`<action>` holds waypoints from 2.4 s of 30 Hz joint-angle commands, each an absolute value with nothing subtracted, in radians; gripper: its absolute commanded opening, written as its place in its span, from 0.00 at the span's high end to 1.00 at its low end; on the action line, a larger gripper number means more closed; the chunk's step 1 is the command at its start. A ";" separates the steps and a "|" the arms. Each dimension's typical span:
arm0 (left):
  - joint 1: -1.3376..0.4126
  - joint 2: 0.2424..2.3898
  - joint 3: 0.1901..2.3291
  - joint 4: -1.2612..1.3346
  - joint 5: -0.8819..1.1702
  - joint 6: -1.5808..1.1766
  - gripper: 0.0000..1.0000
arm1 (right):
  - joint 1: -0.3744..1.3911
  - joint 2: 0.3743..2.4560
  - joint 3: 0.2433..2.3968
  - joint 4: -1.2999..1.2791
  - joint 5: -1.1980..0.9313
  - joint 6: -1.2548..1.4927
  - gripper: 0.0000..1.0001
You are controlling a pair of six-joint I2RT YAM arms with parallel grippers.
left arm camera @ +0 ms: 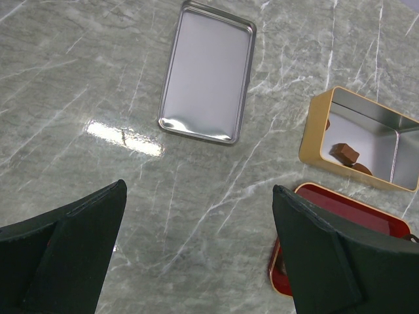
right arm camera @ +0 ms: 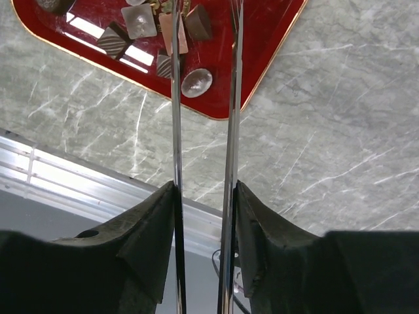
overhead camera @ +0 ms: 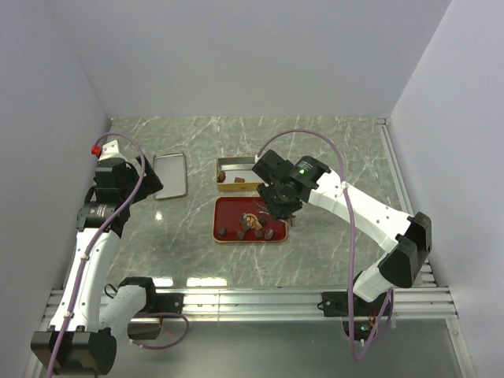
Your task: Pack the chocolate
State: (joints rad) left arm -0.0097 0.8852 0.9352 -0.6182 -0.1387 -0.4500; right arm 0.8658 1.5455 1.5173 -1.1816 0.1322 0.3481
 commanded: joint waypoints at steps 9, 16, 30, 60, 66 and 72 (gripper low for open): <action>-0.006 0.884 0.933 -0.609 -0.141 -0.453 0.01 | 0.859 1.488 1.442 -1.175 0.094 0.333 0.52; -0.005 0.885 0.933 -0.611 -0.140 -0.451 0.01 | 0.861 1.485 1.416 -1.154 0.084 0.337 0.52; -0.006 0.890 0.939 -0.607 -0.143 -0.449 0.01 | 0.859 1.488 1.354 -1.101 0.083 0.321 0.61; -0.006 0.905 0.957 -0.601 -0.140 -0.436 0.01 | 0.672 1.716 1.903 -1.137 0.120 0.198 0.69; -0.006 0.894 0.960 -0.614 -0.153 -0.437 0.01 | 0.652 1.815 2.016 -1.163 0.106 0.173 0.69; -0.006 0.884 0.945 -0.621 -0.153 -0.442 0.01 | 0.652 1.816 1.987 -1.154 0.094 0.176 0.63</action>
